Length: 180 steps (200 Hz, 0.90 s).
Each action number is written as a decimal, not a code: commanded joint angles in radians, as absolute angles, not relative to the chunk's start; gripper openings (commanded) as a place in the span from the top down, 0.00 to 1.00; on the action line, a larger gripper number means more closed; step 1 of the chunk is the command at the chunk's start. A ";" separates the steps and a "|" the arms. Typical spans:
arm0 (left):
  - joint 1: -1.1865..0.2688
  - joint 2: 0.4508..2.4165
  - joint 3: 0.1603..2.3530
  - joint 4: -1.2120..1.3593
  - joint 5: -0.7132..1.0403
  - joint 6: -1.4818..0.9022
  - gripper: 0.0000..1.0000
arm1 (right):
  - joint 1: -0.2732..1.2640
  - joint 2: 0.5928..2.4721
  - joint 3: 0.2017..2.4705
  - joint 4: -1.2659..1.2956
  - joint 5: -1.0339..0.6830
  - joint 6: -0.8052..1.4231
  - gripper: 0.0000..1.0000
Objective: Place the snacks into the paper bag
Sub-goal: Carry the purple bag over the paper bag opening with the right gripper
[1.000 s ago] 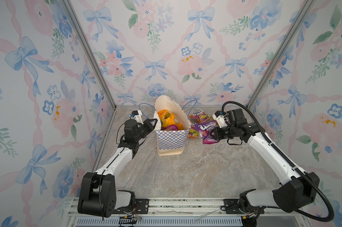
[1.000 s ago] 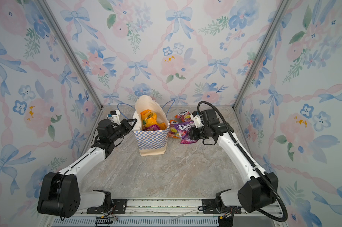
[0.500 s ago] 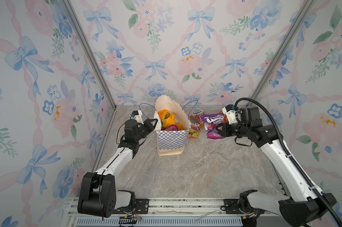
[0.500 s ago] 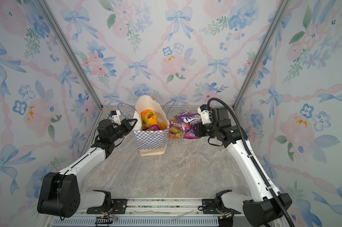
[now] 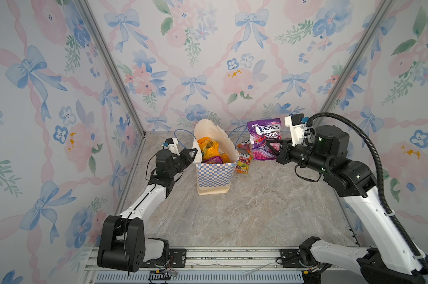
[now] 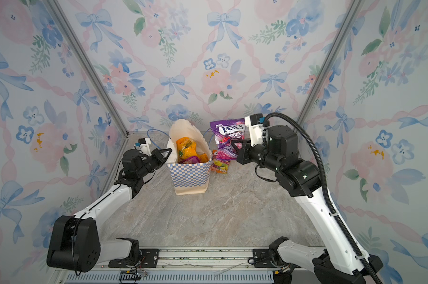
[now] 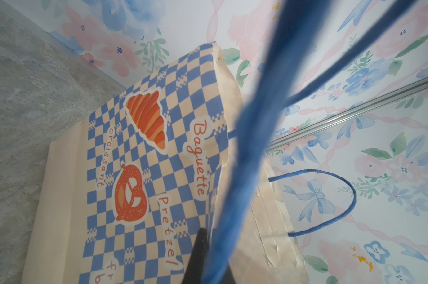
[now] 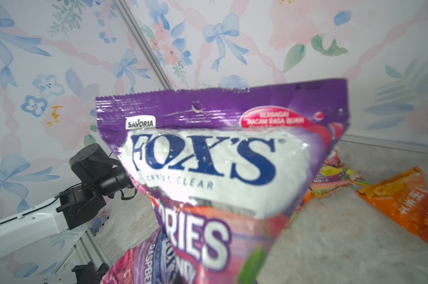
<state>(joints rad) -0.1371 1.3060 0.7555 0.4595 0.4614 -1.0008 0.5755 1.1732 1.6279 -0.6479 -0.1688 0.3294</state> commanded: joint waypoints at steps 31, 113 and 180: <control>-0.144 1.293 0.747 0.488 0.485 -1.020 1.00 | 0.680 1.280 1.722 -0.456 -0.031 0.339 1.00; -0.146 1.293 0.707 0.541 0.501 -1.048 1.00 | 0.767 1.574 1.923 -0.433 0.030 0.407 1.00; -0.146 1.287 0.689 0.581 0.520 -1.066 1.00 | 0.778 1.850 2.182 -0.571 0.035 0.435 1.00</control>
<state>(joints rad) -0.1371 1.3060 0.7067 0.5503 0.4786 -1.0523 0.7620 1.7958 2.0747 -0.5297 0.0166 0.4202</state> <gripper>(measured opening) 0.048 0.048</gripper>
